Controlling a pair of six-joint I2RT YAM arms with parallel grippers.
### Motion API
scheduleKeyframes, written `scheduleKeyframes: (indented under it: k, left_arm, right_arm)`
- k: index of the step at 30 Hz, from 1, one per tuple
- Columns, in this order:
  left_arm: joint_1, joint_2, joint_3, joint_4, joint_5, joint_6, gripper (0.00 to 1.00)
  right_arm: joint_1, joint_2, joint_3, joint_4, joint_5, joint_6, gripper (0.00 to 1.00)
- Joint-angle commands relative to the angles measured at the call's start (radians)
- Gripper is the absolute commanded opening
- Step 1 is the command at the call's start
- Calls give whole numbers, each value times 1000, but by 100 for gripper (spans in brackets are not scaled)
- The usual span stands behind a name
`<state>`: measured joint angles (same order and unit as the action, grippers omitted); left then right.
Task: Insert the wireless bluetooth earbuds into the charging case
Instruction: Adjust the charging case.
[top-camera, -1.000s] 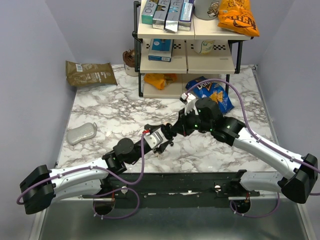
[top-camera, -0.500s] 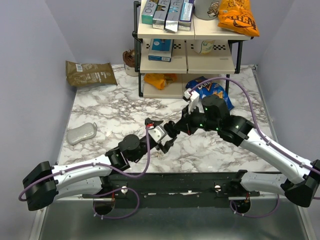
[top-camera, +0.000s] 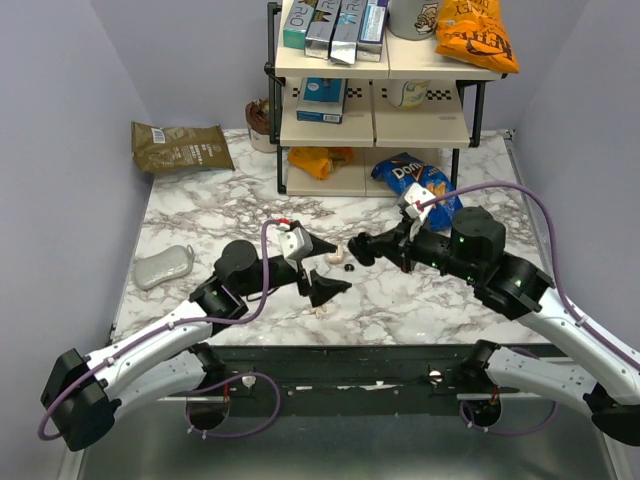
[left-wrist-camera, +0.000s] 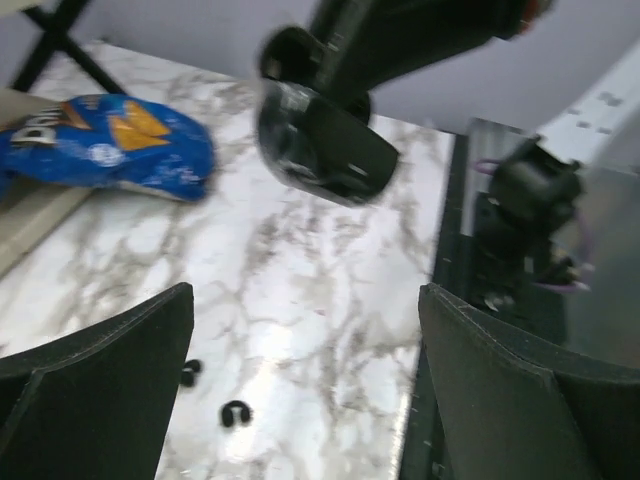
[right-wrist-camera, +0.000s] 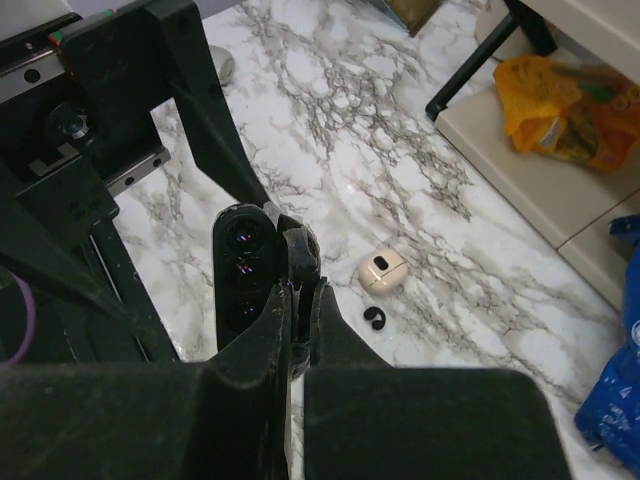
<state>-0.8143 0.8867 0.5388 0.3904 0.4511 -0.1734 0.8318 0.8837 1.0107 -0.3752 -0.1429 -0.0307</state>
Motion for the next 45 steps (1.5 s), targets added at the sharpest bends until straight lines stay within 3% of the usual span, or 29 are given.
scheduleKeyframes:
  k: [1, 8, 15, 25, 45]
  left_arm:
    - [35, 40, 72, -30, 418, -95, 96]
    - [43, 141, 158, -54, 551, -61, 89]
    - [46, 204, 184, -59, 531, -46, 83]
    - [70, 159, 138, 10, 428, -60, 80]
    - [79, 155, 124, 31, 422, -81, 73]
  right_arm:
    - [6, 52, 81, -59, -93, -152, 1]
    - [18, 70, 71, -60, -213, -173, 1]
    - [27, 75, 72, -71, -241, -164, 1]
    - [36, 84, 54, -64, -248, -150, 1]
    - [43, 109, 46, -71, -216, -152, 1]
